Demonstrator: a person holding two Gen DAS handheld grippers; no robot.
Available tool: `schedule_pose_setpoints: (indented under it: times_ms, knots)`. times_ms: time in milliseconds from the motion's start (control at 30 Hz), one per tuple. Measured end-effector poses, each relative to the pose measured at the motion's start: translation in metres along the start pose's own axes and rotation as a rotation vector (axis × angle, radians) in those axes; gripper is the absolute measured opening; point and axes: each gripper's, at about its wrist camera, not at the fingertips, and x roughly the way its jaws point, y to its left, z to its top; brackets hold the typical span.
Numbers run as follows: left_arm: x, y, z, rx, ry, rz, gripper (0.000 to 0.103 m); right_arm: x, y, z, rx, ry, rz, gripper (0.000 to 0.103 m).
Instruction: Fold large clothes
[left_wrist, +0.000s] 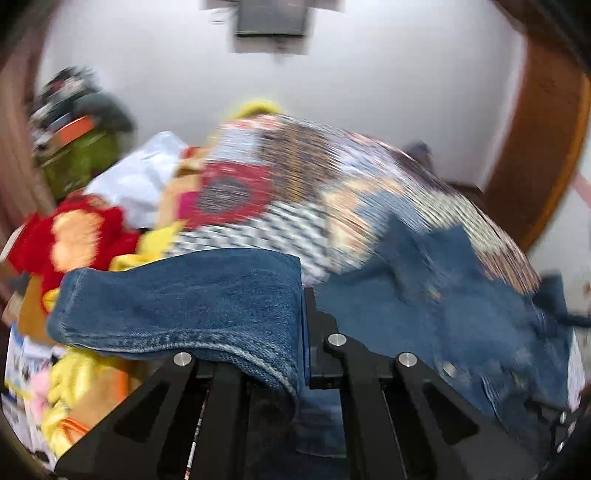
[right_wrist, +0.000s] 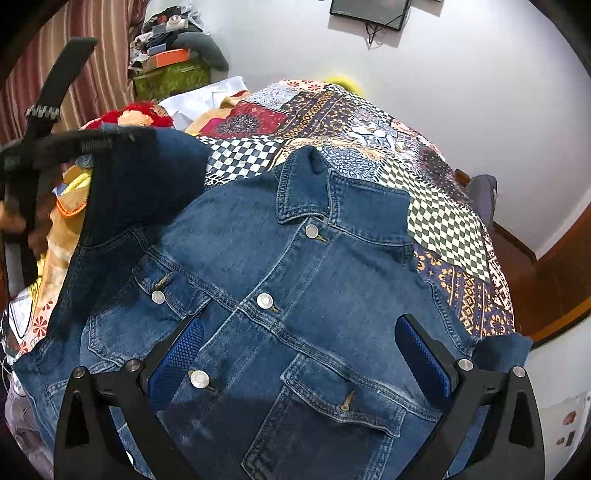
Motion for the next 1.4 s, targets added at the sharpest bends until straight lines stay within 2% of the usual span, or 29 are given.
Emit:
schedule_pose_setpoints:
  times_ms: [67,133,233,267,367,433,467,500,600,733,800,900,1033,1167,1233,1267,1367,1400]
  knots:
    - [0.017,-0.023,-0.014,0.037,0.069,-0.053,0.005,-0.003,-0.002,-0.004,-0.001,0.002,-0.008,0.103]
    - [0.046,-0.038,-0.035,0.04,0.187,-0.086,0.005,-0.005,-0.004,-0.008,0.0,0.005,-0.011,0.103]
    - [0.079,-0.04,-0.061,-0.04,0.343,-0.145,0.005,-0.009,-0.008,-0.013,0.011,0.012,-0.011,0.103]
    - [0.084,-0.038,-0.066,-0.063,0.356,-0.145,0.005,-0.011,-0.009,-0.015,0.012,0.014,-0.013,0.103]
    - [0.081,-0.026,-0.067,-0.135,0.365,-0.189,0.011,-0.018,-0.014,-0.018,0.009,0.007,-0.032,0.103]
    - [0.076,-0.016,-0.065,-0.188,0.404,-0.239,0.026,-0.021,-0.018,-0.019,0.009,0.002,-0.041,0.103]
    - [0.073,-0.013,-0.065,-0.202,0.416,-0.249,0.045,-0.021,-0.019,-0.019,0.012,0.001,-0.044,0.103]
    - [0.069,-0.01,-0.065,-0.214,0.423,-0.252,0.059,-0.021,-0.021,-0.019,0.017,0.001,-0.044,0.103]
    - [0.045,0.006,-0.065,-0.247,0.385,-0.245,0.061,-0.023,-0.022,-0.018,0.028,-0.005,-0.037,0.103]
    - [0.016,0.044,-0.068,-0.282,0.314,-0.168,0.062,-0.018,-0.016,-0.016,0.02,-0.005,-0.032,0.103]
    - [0.014,0.062,-0.07,-0.302,0.292,-0.138,0.066,-0.014,-0.013,-0.014,0.013,-0.001,-0.03,0.103]
    - [0.023,0.1,-0.074,-0.415,0.279,-0.098,0.066,-0.007,-0.007,-0.011,0.007,0.01,-0.024,0.103]
    - [0.051,0.145,-0.082,-0.61,0.302,-0.129,0.066,-0.004,0.0,-0.008,-0.022,0.005,-0.035,0.103]
    - [0.077,0.164,-0.077,-0.693,0.283,-0.132,0.065,0.004,0.002,-0.005,-0.054,0.009,-0.073,0.103]
    - [0.087,0.163,-0.071,-0.694,0.273,-0.118,0.054,0.011,0.002,-0.004,-0.052,0.022,-0.076,0.103]
    - [0.09,0.161,-0.069,-0.677,0.273,-0.101,0.044,0.015,0.001,-0.003,-0.047,0.031,-0.073,0.103]
    - [0.089,0.145,-0.056,-0.547,0.268,0.028,0.018,0.023,-0.001,-0.002,-0.031,0.048,-0.064,0.103]
    - [0.085,0.136,-0.051,-0.492,0.255,0.063,0.015,0.026,-0.002,-0.002,-0.025,0.052,-0.06,0.103]
